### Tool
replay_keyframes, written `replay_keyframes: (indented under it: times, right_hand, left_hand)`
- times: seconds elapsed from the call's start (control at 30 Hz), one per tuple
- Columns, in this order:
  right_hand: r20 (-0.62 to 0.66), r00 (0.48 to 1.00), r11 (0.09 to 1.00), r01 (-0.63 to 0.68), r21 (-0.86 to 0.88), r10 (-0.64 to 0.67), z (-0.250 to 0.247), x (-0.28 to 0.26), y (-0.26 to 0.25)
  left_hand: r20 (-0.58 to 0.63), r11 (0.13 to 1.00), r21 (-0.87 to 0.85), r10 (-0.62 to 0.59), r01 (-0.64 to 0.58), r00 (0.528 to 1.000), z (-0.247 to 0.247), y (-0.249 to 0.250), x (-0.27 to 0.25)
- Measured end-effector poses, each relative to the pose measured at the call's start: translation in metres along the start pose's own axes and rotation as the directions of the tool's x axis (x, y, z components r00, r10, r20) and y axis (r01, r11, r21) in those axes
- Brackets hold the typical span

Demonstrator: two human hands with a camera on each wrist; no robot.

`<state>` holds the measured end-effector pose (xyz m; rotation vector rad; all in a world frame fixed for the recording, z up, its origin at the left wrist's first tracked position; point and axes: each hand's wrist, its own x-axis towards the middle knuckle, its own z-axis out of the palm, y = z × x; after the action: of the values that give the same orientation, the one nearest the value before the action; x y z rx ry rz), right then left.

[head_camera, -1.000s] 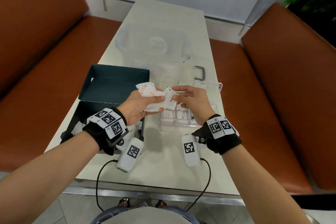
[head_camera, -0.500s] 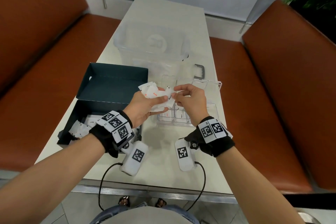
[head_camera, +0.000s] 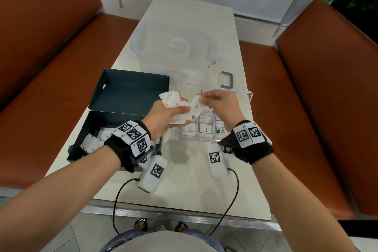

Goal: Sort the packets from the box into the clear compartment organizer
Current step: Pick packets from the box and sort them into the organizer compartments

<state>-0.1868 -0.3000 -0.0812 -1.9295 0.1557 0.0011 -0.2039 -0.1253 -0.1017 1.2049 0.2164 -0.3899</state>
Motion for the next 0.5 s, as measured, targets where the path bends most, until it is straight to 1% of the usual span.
replay_keyframes:
  times: [0.07, 0.13, 0.2, 0.27, 0.37, 0.43, 0.5]
  right_hand:
    - [-0.045, 0.999, 0.999, -0.004, -0.040, 0.002, -0.012, 0.011, 0.002]
    - [-0.041, 0.999, 0.986, -0.014, -0.166, 0.008, -0.022, 0.017, 0.009]
    - [0.002, 0.999, 0.942, -0.033, -0.333, 0.036, -0.025, 0.018, 0.020]
    - [0.038, 0.996, 0.887, -0.056, -0.458, 0.082, -0.021, 0.018, 0.030]
    - [0.065, 0.991, 0.834, -0.064, -0.548, 0.119, -0.014, 0.016, 0.039]
    - [0.060, 0.990, 0.800, -0.068, -0.597, 0.129, -0.008, 0.016, 0.044]
    - [0.047, 0.991, 0.744, -0.063, -0.666, 0.126, -0.002, 0.015, 0.049]
  left_hand:
    - [-0.019, 1.000, -0.002, -0.007, 0.007, 1.000, -0.002, 0.003, 0.001]
    - [-0.024, 1.000, -0.004, -0.010, 0.010, 1.000, -0.006, 0.005, 0.002]
    - [-0.015, 1.000, -0.007, -0.015, 0.015, 1.000, -0.010, 0.006, 0.001]
    - [-0.009, 1.000, -0.015, -0.017, 0.017, 1.000, -0.013, 0.005, 0.001]
    - [-0.018, 1.000, -0.015, -0.024, 0.024, 1.000, -0.014, 0.002, 0.000]
    - [-0.025, 0.999, -0.014, -0.030, 0.029, 0.999, -0.015, 0.001, 0.000]
    - [-0.029, 0.999, -0.015, -0.034, 0.034, 0.999, -0.015, 0.001, 0.000]
